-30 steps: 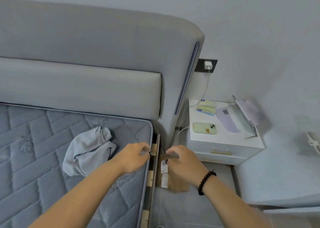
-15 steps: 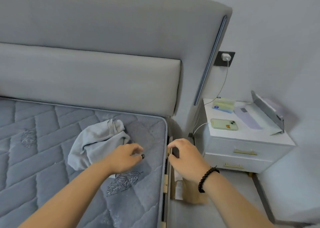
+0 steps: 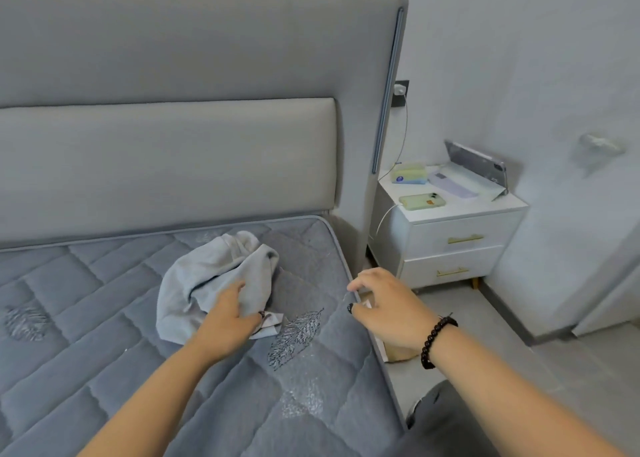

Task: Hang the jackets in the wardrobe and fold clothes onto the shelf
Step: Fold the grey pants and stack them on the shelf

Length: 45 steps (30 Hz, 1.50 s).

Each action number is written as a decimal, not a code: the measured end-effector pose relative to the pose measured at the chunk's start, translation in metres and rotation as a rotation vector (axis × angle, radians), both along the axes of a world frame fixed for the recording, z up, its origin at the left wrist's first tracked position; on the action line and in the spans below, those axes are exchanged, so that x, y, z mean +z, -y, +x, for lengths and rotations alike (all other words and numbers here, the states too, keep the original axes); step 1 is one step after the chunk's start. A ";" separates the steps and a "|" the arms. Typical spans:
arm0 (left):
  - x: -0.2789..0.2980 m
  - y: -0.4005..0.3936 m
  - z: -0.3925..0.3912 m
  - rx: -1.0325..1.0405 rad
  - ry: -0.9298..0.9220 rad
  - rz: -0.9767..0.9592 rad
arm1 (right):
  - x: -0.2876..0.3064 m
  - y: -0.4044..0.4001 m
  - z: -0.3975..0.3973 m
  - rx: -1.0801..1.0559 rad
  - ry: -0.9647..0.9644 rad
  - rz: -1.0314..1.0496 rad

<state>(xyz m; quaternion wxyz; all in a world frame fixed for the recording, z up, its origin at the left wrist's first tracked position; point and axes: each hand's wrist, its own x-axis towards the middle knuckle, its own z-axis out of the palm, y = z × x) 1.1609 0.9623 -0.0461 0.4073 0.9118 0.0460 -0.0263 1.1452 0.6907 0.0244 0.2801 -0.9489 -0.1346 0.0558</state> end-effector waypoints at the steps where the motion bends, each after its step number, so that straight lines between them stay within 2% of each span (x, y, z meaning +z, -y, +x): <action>1: -0.009 -0.008 0.002 0.068 0.035 0.015 | -0.002 -0.004 0.001 -0.008 -0.003 0.003; 4: -0.031 -0.026 0.009 0.280 0.010 0.053 | -0.006 -0.015 0.004 -0.021 -0.028 0.021; 7: -0.047 -0.040 0.018 0.361 -0.097 0.098 | -0.009 -0.023 0.010 0.019 -0.047 -0.016; 10: -0.057 -0.052 0.033 0.285 -0.202 0.223 | -0.012 -0.025 0.023 0.038 -0.040 -0.025; 18: -0.053 -0.044 0.073 0.124 -0.280 0.534 | -0.038 -0.027 0.028 0.046 -0.141 0.005; 21: -0.040 -0.040 0.086 0.136 -0.235 0.374 | -0.043 -0.022 0.032 0.042 -0.163 0.041; 24: -0.012 -0.017 0.087 0.090 -0.028 0.088 | -0.043 -0.017 0.031 0.027 -0.120 0.069; 26: 0.010 0.016 0.077 0.001 0.028 -0.135 | -0.042 -0.014 0.028 0.007 -0.063 0.096; 27: 0.019 0.033 0.070 -0.049 0.037 -0.188 | -0.042 -0.013 0.027 -0.003 -0.025 0.107; 29: 0.029 0.060 0.054 -0.135 0.034 -0.241 | -0.043 -0.009 0.028 0.009 0.050 0.108; 32: 0.042 0.087 0.031 -0.230 -0.117 -0.501 | -0.048 0.001 0.026 0.063 0.088 0.070; 35: 0.051 0.110 0.014 -0.331 -0.223 -0.675 | -0.054 0.010 0.017 0.060 0.088 0.197; 38: 0.060 0.126 0.007 -0.538 -0.171 -0.604 | -0.056 0.025 0.005 -0.053 0.016 0.391; 41: 0.058 0.132 0.010 -0.744 -0.081 -0.511 | -0.058 0.049 -0.005 -0.151 0.024 0.330; 43: 0.043 0.131 0.013 -0.723 -0.086 -0.512 | -0.061 0.066 -0.013 -0.277 0.012 0.330; 45: 0.018 0.123 0.017 -0.594 -0.109 -0.424 | -0.065 0.081 -0.019 -0.386 -0.038 0.400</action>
